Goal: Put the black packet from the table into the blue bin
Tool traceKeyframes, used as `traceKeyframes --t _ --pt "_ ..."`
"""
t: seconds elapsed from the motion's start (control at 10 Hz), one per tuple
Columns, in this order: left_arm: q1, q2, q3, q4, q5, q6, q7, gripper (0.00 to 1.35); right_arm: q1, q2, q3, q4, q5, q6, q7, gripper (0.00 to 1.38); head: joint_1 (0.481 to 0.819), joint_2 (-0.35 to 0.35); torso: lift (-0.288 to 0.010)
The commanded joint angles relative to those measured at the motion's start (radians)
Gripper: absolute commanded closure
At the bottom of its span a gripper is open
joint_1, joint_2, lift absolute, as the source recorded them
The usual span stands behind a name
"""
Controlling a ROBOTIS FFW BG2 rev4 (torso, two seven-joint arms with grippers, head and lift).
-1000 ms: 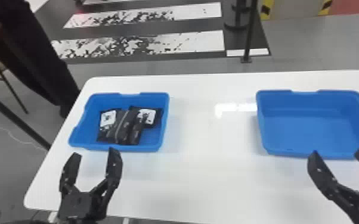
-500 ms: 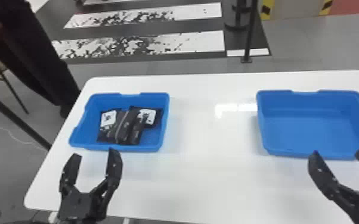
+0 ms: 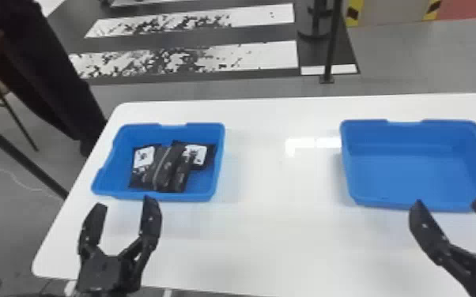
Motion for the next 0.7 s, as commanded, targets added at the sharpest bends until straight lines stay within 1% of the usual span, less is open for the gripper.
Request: traceKeyframes --t 0.0,0.6 --pt "0.0 0.0 -0.001 0.0 0.001 0.0 0.0 0.13 0.0 0.0 0.0 0.0 0.002 0.0 0.0 0.14 0.695 0.159 -0.11" --pt "0.002 0.0 0.001 0.0 0.001 0.0 0.0 0.13 0.0 0.0 0.0 -0.002 0.004 0.0 0.0 0.14 0.695 0.162 -0.11"
